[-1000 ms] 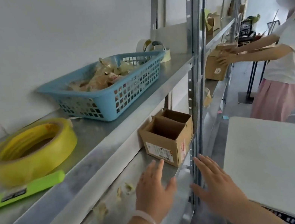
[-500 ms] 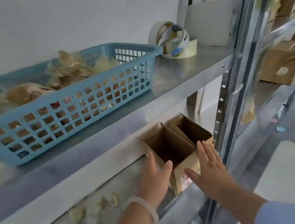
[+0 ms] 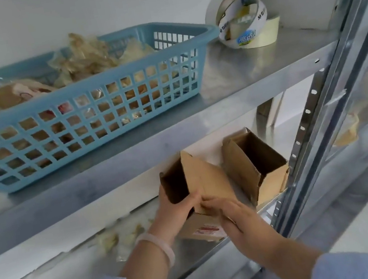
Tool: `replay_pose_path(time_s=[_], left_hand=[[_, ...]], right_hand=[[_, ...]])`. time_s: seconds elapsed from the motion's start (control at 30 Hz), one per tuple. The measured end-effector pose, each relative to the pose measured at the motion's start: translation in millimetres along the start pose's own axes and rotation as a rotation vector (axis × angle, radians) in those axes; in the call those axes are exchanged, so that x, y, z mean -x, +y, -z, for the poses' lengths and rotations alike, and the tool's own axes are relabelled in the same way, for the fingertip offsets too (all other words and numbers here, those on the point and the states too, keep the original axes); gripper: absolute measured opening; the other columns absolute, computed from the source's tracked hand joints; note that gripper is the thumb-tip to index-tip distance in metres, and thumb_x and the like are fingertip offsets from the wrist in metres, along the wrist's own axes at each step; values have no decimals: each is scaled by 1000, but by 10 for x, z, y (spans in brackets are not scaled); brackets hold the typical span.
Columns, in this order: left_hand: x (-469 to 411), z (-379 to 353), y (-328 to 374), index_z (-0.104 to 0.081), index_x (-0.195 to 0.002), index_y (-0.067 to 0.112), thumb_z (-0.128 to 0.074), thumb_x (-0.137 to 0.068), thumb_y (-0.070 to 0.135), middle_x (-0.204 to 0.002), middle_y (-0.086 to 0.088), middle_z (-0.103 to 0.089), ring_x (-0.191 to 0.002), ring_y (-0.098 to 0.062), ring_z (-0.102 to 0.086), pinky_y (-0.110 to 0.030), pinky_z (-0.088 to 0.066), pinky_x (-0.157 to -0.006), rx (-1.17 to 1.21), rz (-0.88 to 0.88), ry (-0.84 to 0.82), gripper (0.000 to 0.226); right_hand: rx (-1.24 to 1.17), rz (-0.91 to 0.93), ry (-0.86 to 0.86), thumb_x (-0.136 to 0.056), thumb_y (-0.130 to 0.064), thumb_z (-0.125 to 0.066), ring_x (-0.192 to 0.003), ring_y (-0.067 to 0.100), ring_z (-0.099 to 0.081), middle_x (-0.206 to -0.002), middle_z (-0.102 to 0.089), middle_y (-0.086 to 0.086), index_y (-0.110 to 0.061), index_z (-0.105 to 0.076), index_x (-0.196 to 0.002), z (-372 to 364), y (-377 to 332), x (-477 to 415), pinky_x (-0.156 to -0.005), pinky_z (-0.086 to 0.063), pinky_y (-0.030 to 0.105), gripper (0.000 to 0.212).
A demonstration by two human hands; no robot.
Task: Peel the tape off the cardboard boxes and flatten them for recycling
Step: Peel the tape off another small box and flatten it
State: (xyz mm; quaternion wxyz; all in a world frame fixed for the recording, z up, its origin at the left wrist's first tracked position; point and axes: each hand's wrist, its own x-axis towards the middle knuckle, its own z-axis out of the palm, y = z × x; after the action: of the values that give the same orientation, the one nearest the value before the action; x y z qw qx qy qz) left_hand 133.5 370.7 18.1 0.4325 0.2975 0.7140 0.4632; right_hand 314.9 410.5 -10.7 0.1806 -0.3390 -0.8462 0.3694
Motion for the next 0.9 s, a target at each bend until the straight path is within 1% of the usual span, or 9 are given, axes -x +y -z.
replay_pose_path(time_s=[0.07,0.13,0.2,0.33,0.5,0.63,0.7,0.8,0.9], left_hand=[[-12,87,-92,-35,-139,41,-76,-58,63,-125,8,-61,-110,-19,-61,-41,-52,-93,10,43,-23,93],[10,180,-201,-41,-133,45,-75,-56,61,-111,14,-68,-100,-11,-66,-29,-55,-79,79,47,-50,86],[33,232,-345,-44,-132,43,-77,-57,55,-109,15,-70,-99,-10,-68,-29,-56,-81,207,39,-66,83],[90,205,-607,-43,-138,40,-72,-78,29,-120,9,-68,-108,-16,-66,-36,-56,-84,458,23,-101,68],[157,221,-705,-8,-150,48,-70,-85,15,-130,9,-60,-107,-14,-66,-36,-52,-87,477,67,-86,95],[207,306,-631,7,-148,48,-80,-60,42,-157,1,-23,-134,-19,-42,-43,-37,-109,517,7,151,124],[218,426,-608,-2,-150,46,-71,-72,48,-157,3,-21,-136,-15,-37,-39,-33,-111,509,-34,319,104],[239,642,-624,-30,-145,41,-51,-94,46,-152,13,-31,-132,-3,-36,-28,-28,-108,381,-132,470,56],[297,723,-540,-50,-129,45,-40,-95,54,-135,20,-53,-123,3,-47,-19,-33,-96,301,-158,381,37]], right_hand=[[-133,-109,60,-101,-26,-39,-115,-7,-45,-124,-45,-30,-58,-43,-121,-29,11,-60,-90,-38,7,38],[-257,-321,162,-100,-30,-46,-123,3,-44,-137,-42,-18,-47,-40,-131,-52,82,-128,-101,-41,20,36],[-329,-561,201,-95,-41,-56,-134,19,-37,-150,-32,-5,-32,-28,-147,-30,145,-182,-112,-36,40,60],[-948,-785,51,-77,-54,-72,-125,29,-47,-139,-46,3,-29,-33,-145,32,205,-226,-100,-47,50,82],[-737,-573,104,-86,-42,-67,-107,20,-59,-117,-58,-3,-22,-44,-139,92,171,-369,-94,-54,44,61],[-461,-399,112,-92,-44,-58,-98,9,-60,-108,-61,-13,-22,-46,-138,226,142,-441,-79,-54,24,52],[-322,-336,65,-93,-45,-56,-94,2,-57,-104,-58,-21,-28,-46,-136,295,122,-430,-71,-46,14,48],[-160,-183,-34,-91,-49,-57,-97,-7,-53,-106,-54,-32,-54,-39,-127,369,86,-400,-79,-43,14,41],[15,-14,-153,-91,-50,-56,-107,-11,-47,-117,-45,-38,-69,-26,-121,344,20,-390,-88,-40,14,46]])
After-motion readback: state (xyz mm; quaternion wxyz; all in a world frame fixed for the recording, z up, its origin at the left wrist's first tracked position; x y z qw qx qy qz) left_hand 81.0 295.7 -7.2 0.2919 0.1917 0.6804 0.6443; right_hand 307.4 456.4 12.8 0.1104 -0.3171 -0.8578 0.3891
